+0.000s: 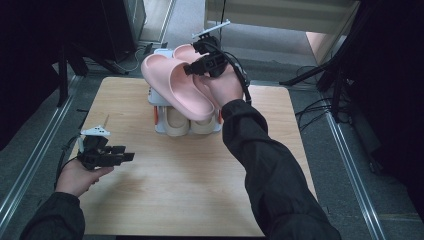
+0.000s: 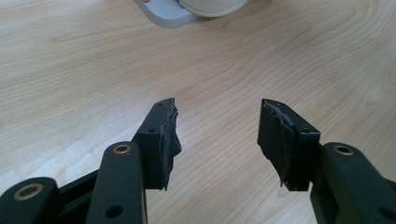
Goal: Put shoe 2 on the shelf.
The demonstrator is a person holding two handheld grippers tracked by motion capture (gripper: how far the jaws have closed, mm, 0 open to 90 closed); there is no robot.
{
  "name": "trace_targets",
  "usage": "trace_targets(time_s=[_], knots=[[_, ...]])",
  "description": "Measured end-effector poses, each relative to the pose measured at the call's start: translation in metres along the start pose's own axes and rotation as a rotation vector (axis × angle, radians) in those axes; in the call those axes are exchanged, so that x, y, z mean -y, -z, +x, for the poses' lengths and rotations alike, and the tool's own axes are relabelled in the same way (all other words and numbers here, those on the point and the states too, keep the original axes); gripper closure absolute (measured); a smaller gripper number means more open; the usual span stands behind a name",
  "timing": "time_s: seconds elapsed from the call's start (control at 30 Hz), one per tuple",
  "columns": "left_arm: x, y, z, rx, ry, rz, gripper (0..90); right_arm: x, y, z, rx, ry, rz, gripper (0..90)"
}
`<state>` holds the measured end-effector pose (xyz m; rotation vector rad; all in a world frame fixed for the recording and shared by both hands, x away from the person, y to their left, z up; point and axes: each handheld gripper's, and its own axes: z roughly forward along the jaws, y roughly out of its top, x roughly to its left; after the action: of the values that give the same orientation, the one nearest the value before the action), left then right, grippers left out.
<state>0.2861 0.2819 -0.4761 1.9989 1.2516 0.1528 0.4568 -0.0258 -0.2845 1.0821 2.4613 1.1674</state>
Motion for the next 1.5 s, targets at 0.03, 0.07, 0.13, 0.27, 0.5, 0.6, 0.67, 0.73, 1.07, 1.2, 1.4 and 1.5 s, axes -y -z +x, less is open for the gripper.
trace_targets(time_s=[0.03, 0.07, 0.13, 0.27, 0.5, 0.6, 0.67, 0.73, 1.07, 1.2, 1.4, 1.5], knots=[[-0.002, -0.001, 0.001, 0.003, 0.001, -0.003, 46.6, -0.003, -0.003, -0.001, 0.016, -0.018, 0.001, 76.9], [-0.004, -0.003, 0.002, 0.006, -0.003, -0.009, 46.6, -0.005, -0.006, -0.002, 0.036, -0.040, -0.002, 77.0], [-0.008, -0.006, 0.003, 0.009, -0.012, -0.013, 46.4, -0.011, -0.011, -0.004, 0.084, -0.076, -0.009, 77.1], [-0.014, -0.013, 0.002, 0.024, -0.027, -0.011, 46.1, -0.022, -0.025, -0.002, 0.183, -0.107, 0.004, 77.0], [-0.027, -0.025, -0.003, 0.043, -0.078, 0.004, 46.0, -0.034, -0.047, -0.001, 0.303, -0.214, -0.013, 76.6], [-0.031, -0.030, -0.004, 0.052, -0.090, 0.007, 46.0, -0.034, -0.058, -0.002, 0.341, -0.247, -0.022, 76.5], [-0.033, -0.032, -0.005, 0.052, -0.096, 0.007, 46.0, -0.034, -0.066, -0.003, 0.356, -0.270, -0.014, 76.4], [-0.036, -0.034, -0.005, 0.058, -0.096, 0.009, 46.0, -0.035, -0.073, -0.005, 0.373, -0.302, 0.002, 76.3], [-0.040, -0.039, -0.005, 0.072, -0.095, 0.016, 46.3, -0.035, -0.095, -0.015, 0.453, -0.365, -0.013, 75.7], [-0.040, -0.039, -0.006, 0.074, -0.098, 0.017, 46.3, -0.033, -0.100, -0.017, 0.451, -0.370, -0.019, 74.7], [-0.039, -0.039, -0.008, 0.068, -0.107, 0.026, 46.3, -0.030, -0.102, -0.014, 0.439, -0.357, -0.035, 64.4], [-0.039, -0.039, -0.008, 0.069, -0.105, 0.022, 46.1, -0.027, -0.101, -0.014, 0.430, -0.355, -0.047, 60.1]])
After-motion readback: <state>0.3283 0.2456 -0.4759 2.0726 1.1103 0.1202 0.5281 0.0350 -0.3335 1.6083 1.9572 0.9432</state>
